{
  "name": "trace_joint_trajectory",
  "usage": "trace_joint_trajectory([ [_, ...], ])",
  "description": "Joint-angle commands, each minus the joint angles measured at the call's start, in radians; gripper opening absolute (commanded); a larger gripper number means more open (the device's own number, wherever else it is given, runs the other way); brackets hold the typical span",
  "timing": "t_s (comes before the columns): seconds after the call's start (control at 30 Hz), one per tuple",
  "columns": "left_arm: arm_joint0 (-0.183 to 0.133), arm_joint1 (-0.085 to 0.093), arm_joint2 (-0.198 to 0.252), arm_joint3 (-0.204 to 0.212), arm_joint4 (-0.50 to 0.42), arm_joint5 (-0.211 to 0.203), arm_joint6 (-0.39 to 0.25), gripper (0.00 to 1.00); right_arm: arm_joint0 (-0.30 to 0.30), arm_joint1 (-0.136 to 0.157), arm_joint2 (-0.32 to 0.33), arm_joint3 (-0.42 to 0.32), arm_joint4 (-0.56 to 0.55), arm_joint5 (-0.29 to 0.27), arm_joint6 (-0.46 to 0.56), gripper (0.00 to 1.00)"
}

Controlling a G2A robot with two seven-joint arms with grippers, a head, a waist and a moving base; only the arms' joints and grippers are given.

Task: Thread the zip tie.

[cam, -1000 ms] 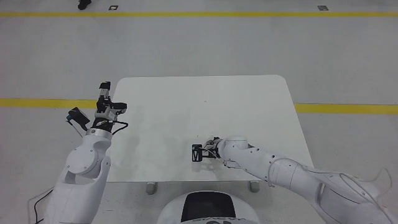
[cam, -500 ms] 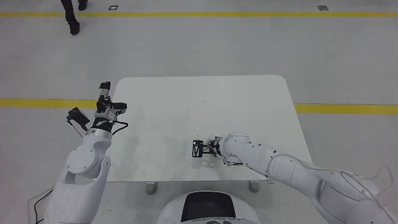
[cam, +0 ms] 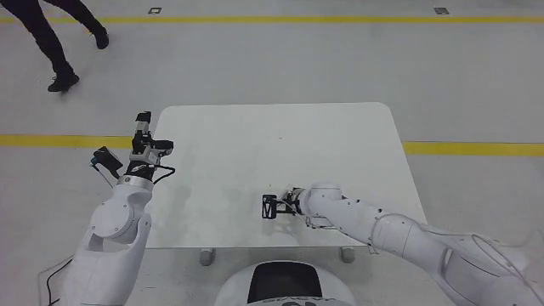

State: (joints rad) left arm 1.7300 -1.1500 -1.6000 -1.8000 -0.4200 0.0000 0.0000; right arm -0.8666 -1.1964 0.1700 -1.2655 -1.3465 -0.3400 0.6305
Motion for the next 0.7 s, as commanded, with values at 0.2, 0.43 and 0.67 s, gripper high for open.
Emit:
trace_joint_trajectory([
  [0.2, 0.000, 0.000, 0.000, 0.000, 0.000, 0.000, 0.000, 1.00, -0.001, 0.016, 0.000, -0.014, -0.042, 0.000, -0.035, 0.04],
  [0.43, 0.000, 0.000, 0.000, 0.000, 0.000, 0.000, 0.000, 1.00, -0.010, 0.017, 0.000, -0.004, -0.104, 0.000, -0.076, 0.00],
  [0.67, 0.000, 0.000, 0.000, 0.000, 0.000, 0.000, 0.000, 1.00, -0.012, 0.017, 0.000, -0.002, -0.117, 0.000, -0.085, 0.00],
])
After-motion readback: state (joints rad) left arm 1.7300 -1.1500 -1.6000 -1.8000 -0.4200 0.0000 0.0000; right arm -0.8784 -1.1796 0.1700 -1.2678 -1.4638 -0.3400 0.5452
